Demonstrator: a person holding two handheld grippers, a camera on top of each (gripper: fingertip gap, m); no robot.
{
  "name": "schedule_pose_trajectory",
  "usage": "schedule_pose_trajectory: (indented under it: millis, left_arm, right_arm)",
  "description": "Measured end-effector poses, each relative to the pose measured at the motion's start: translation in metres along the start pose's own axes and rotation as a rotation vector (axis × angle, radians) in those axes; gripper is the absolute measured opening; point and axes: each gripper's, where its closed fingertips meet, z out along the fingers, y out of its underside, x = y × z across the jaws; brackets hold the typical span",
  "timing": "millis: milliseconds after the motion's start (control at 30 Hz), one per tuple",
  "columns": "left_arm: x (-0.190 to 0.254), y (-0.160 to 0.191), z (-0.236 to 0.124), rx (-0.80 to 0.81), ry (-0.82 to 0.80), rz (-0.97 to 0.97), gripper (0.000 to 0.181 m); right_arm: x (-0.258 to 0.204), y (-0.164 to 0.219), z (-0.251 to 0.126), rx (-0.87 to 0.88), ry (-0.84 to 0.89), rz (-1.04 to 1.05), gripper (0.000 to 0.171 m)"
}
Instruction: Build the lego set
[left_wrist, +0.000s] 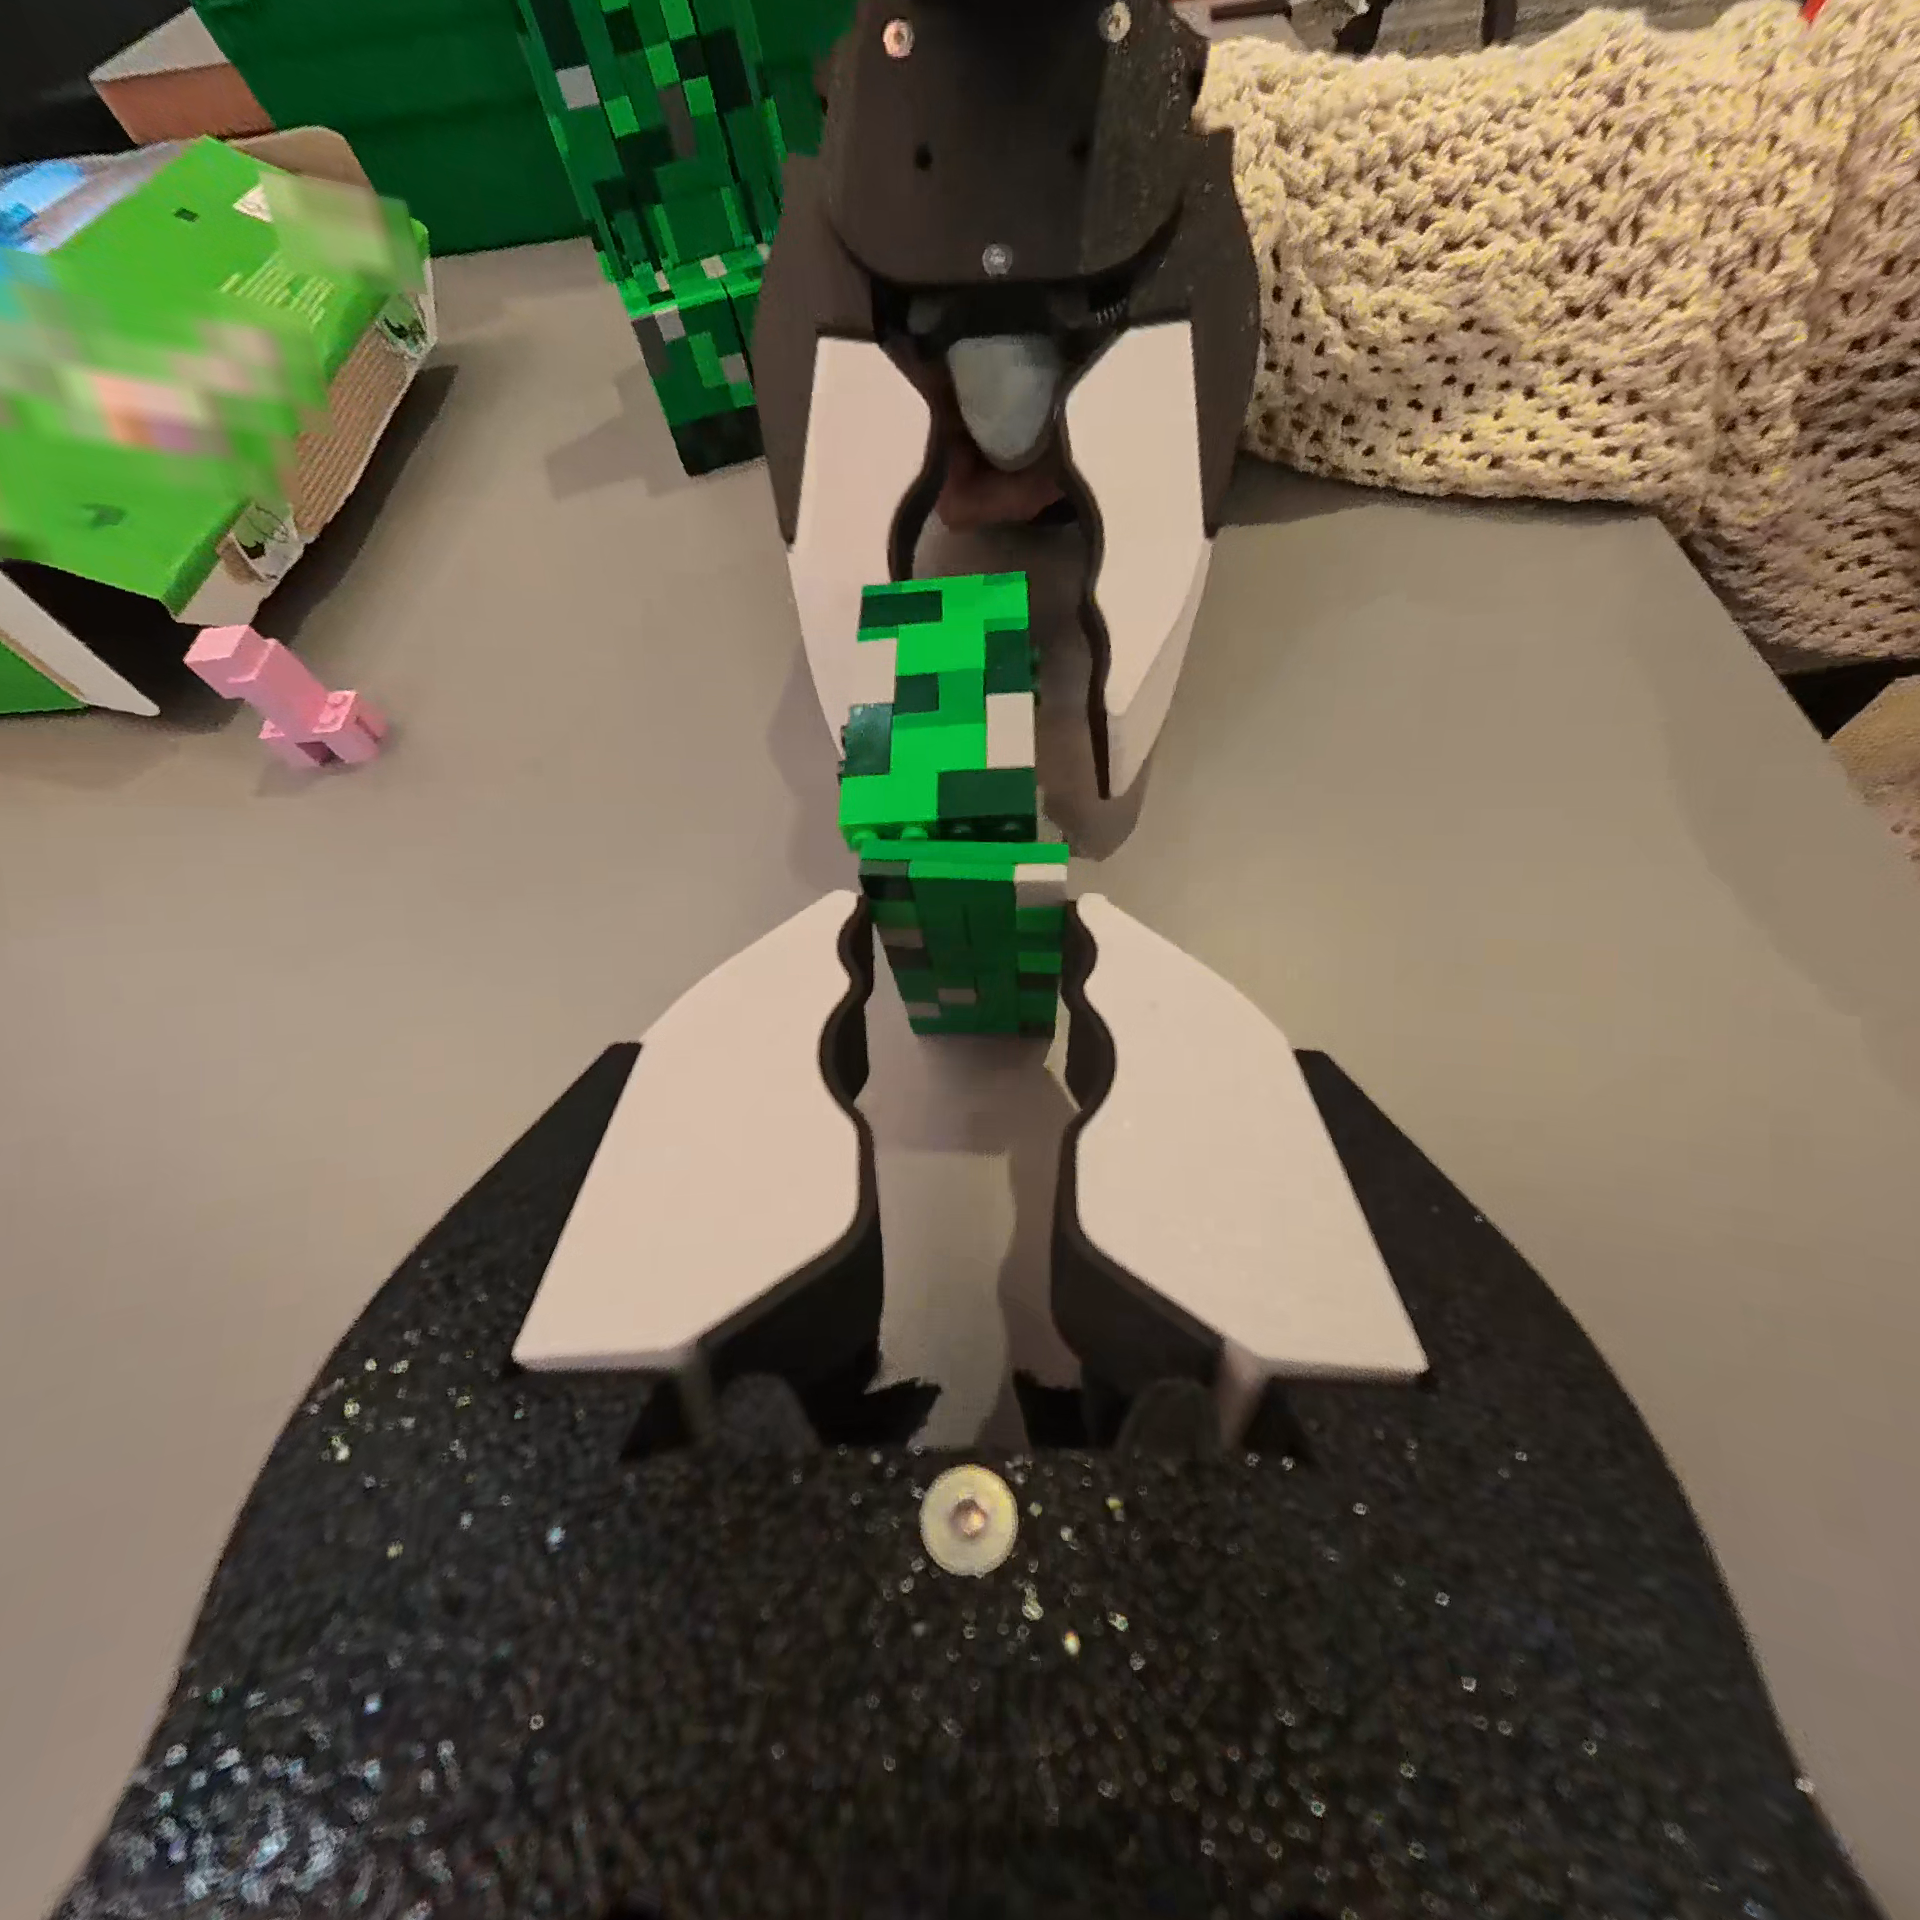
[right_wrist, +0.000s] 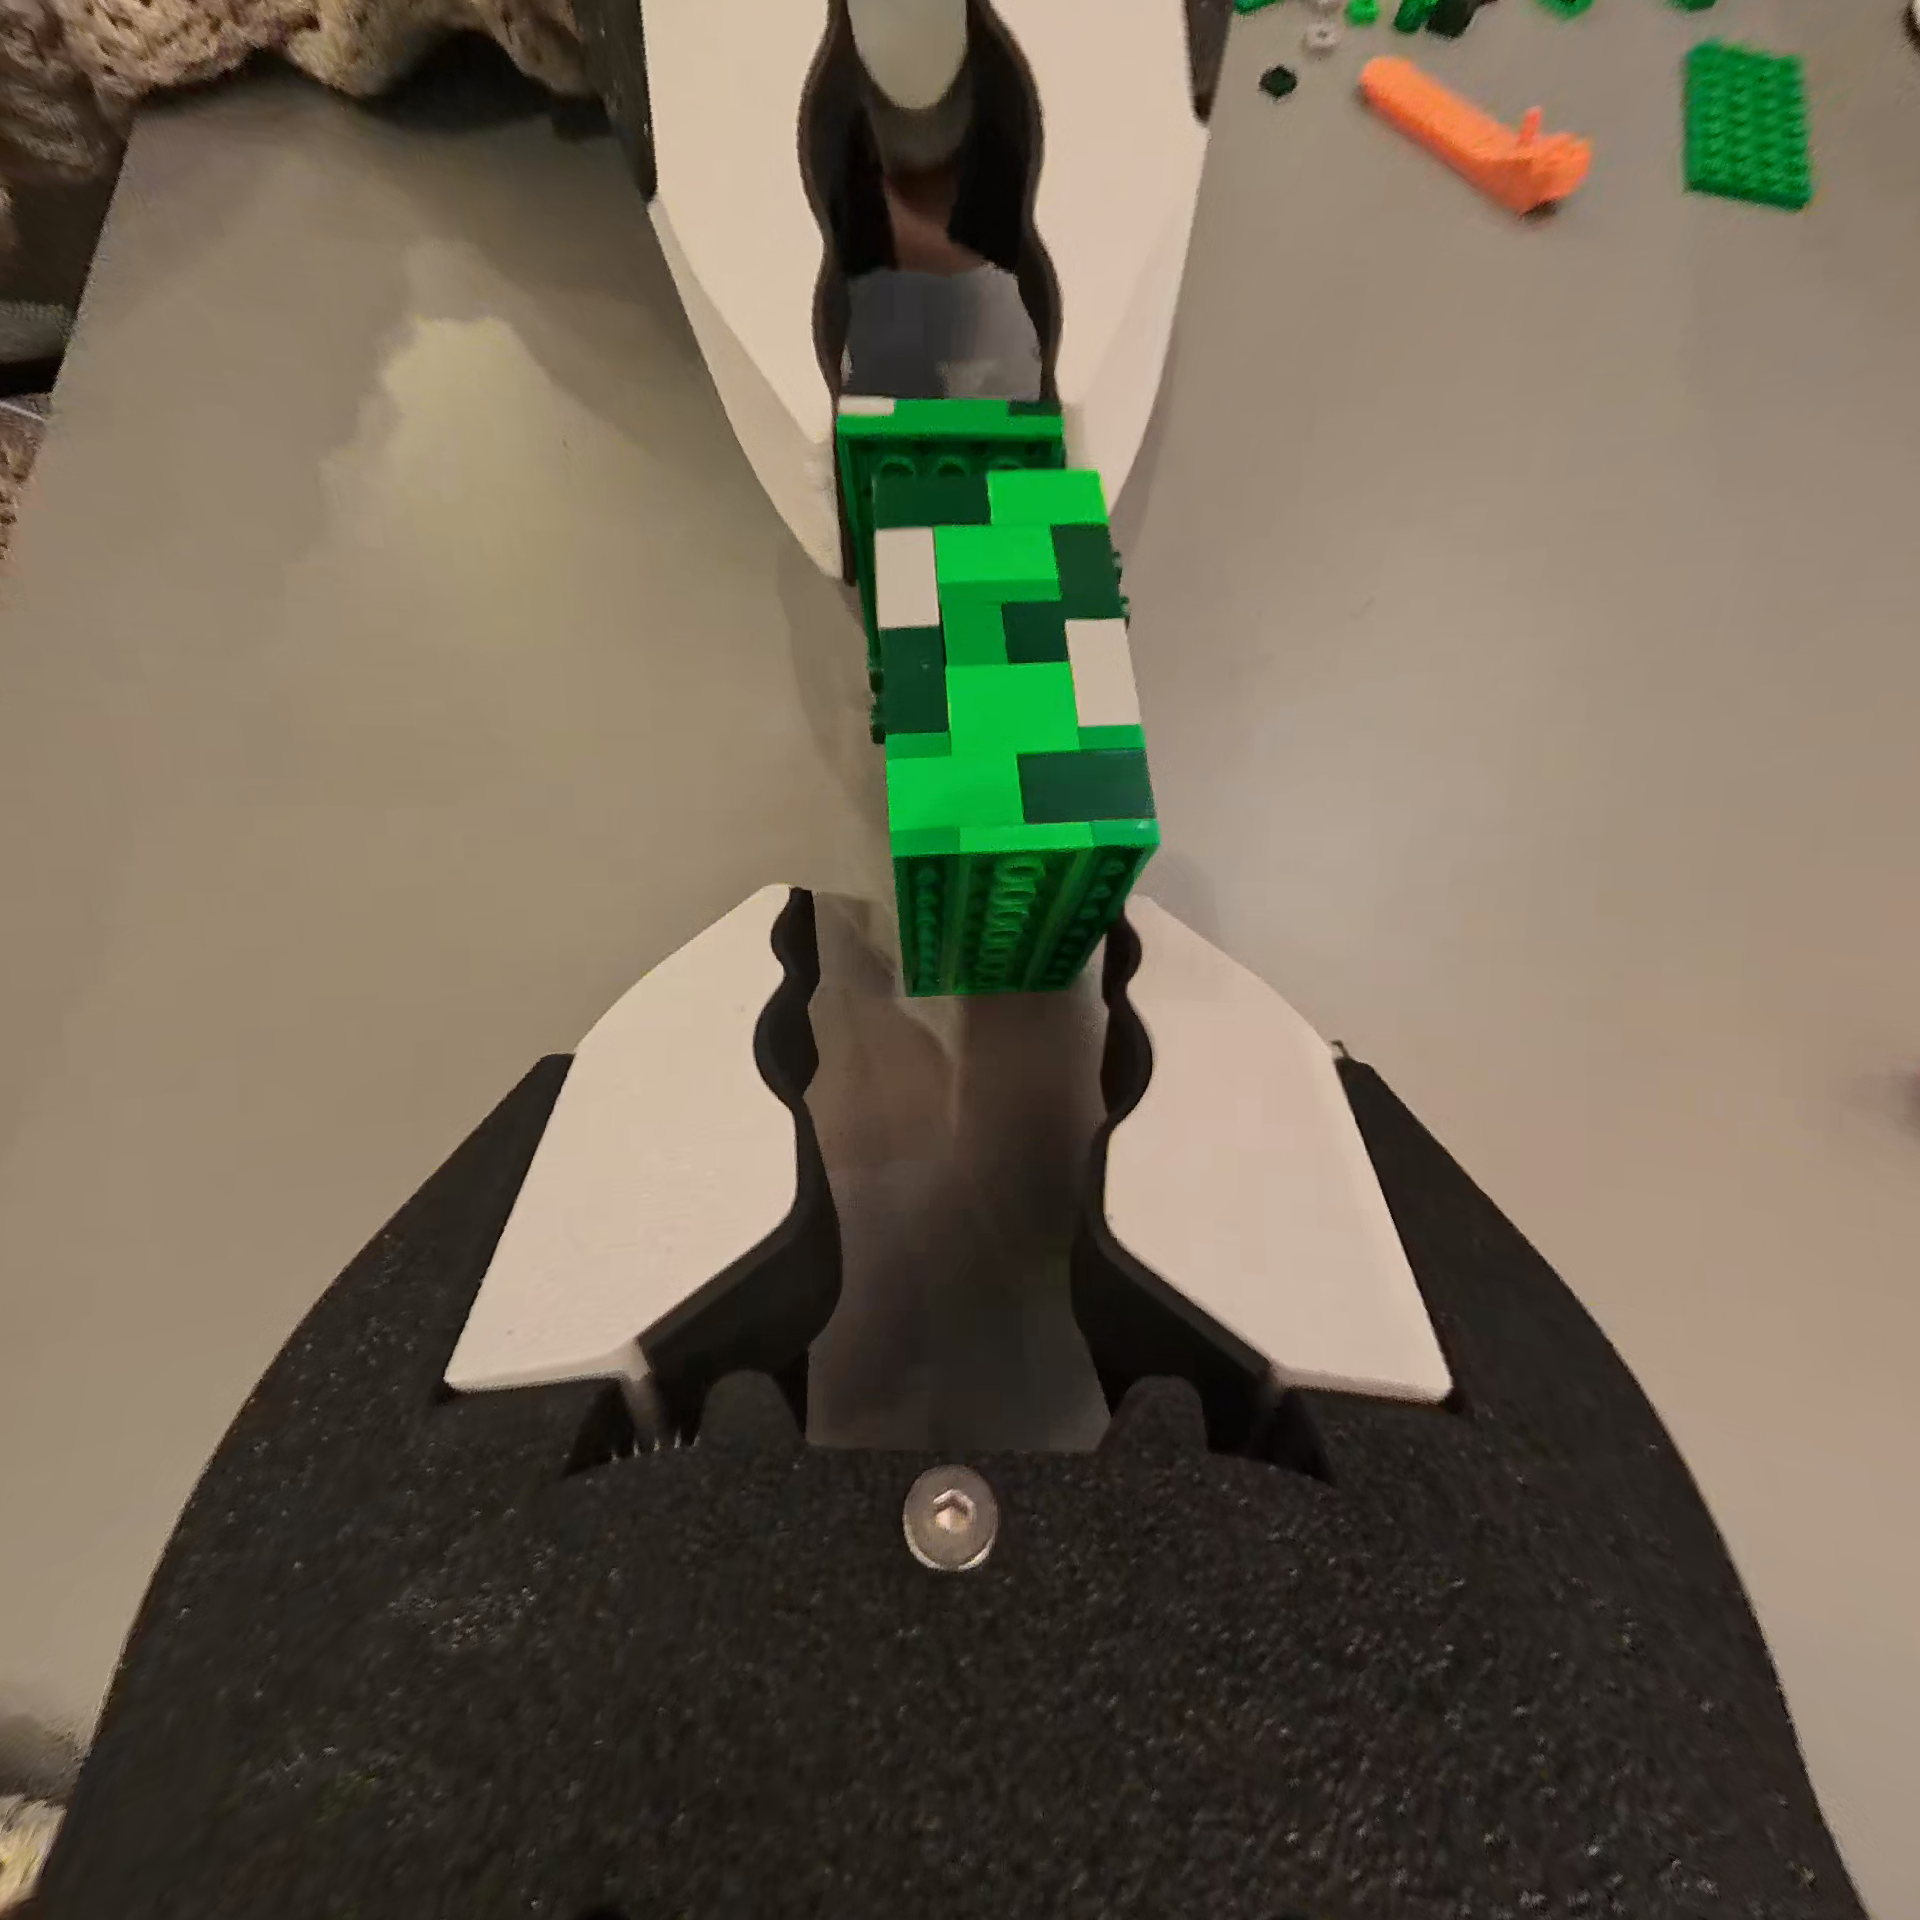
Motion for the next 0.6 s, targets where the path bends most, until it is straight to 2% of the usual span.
schedule_pose_trajectory:
  millis: [333,600]
  left_arm:
    - [-0.005,-0.002,0.005,0.031,0.018,-0.014,0.034]
    - [0.001,0.015,0.013,-0.087,0.031,0.031,0.042]
  right_arm:
    - [-0.001,0.006,0.006,-0.032,-0.007,0.004,0.043]
    - [-0.003,0.005,0.005,-0.032,-0.018,0.007,0.036]
